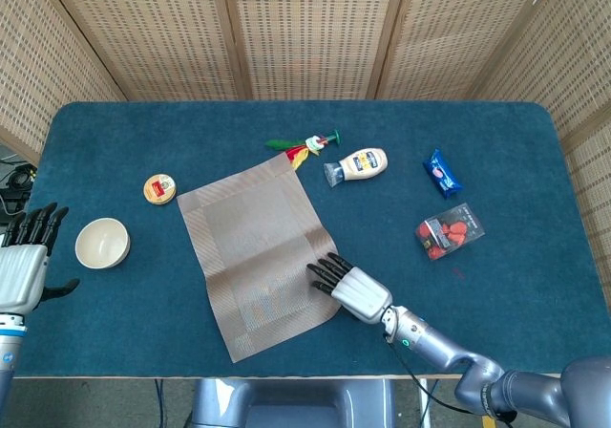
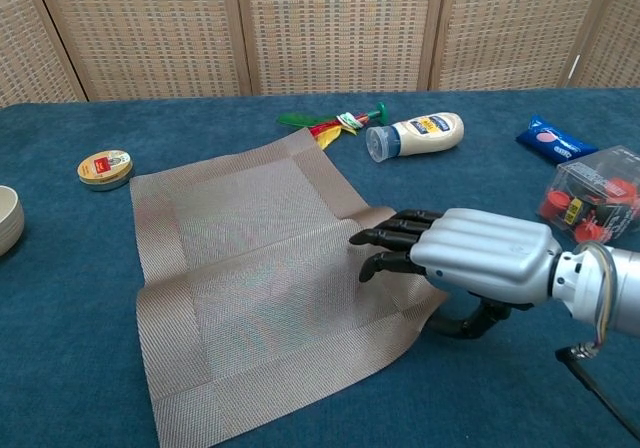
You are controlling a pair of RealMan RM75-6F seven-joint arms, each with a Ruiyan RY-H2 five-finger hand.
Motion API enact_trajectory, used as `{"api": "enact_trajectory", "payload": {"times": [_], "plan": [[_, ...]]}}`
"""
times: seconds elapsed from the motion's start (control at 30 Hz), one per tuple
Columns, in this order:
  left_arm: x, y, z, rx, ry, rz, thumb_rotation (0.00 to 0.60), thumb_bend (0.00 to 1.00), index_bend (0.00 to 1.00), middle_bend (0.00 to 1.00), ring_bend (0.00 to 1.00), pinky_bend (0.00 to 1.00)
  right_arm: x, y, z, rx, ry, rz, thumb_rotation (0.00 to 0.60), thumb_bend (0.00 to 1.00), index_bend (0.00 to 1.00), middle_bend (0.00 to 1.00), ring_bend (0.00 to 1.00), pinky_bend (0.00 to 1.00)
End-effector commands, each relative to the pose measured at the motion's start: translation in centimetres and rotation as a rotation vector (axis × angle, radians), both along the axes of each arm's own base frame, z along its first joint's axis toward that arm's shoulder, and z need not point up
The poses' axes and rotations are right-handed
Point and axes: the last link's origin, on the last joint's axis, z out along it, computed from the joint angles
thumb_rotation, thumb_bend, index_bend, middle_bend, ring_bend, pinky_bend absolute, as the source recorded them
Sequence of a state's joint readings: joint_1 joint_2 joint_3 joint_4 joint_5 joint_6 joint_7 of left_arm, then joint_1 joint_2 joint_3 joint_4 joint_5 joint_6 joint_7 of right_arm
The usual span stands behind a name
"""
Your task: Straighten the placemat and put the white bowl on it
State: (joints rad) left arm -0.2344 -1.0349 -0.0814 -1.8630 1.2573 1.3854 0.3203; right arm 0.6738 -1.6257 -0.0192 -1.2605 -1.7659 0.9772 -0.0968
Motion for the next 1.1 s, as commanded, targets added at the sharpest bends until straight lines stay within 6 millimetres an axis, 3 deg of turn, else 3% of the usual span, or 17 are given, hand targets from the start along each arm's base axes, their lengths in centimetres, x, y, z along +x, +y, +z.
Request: {"api": "enact_trajectory", "payload": {"times": [0.03, 0.2, 0.37, 0.57, 0.87, 1.1], "plan": [[0.0, 0.0, 0.0, -0.001, 0.001, -0.002, 0.600, 0.00, 0.00, 0.00, 0.00, 0.00, -0.4, 0.0, 0.1, 0.005, 0.016, 0.007, 0.600, 0.63, 0.24, 0.00, 0.00, 0.00], [0.1, -0.1, -0.1, -0.004, 0.003, -0.005, 0.600, 0.00, 0.00, 0.00, 0.00, 0.00, -0.9, -0.1, 0.3, -0.003, 0.039, 0.016, 0.600, 0.65, 0.31, 0.00, 0.00, 0.00], [0.1, -0.1, -0.1, -0.006, 0.002, -0.006, 0.600, 0.00, 0.00, 0.00, 0.00, 0.00, -1.1, -0.4, 0.6, -0.017, 0.040, 0.014, 0.600, 0.65, 0.53, 0.00, 0.00, 0.00], [0.2, -0.1, -0.2, -0.010, 0.003, -0.010, 0.600, 0.00, 0.00, 0.00, 0.00, 0.00, -1.2, -0.4, 0.8, -0.022, 0.018, 0.019, 0.600, 0.66, 0.71, 0.00, 0.00, 0.00], [0.2, -0.1, -0.2, -0.014, 0.003, -0.010, 0.600, 0.00, 0.00, 0.00, 0.00, 0.00, -1.2, 0.5, 1.7, 0.001, -0.032, 0.070, 0.600, 0.67, 0.73, 0.00, 0.00, 0.00], [0.3, -0.2, -0.4, -0.027, 0.003, -0.017, 0.600, 0.00, 0.00, 0.00, 0.00, 0.00, -4.3, 3.8, 6.2, -0.019, 0.024, 0.249, 0.600, 0.67, 0.73, 0.00, 0.00, 0.00]]}}
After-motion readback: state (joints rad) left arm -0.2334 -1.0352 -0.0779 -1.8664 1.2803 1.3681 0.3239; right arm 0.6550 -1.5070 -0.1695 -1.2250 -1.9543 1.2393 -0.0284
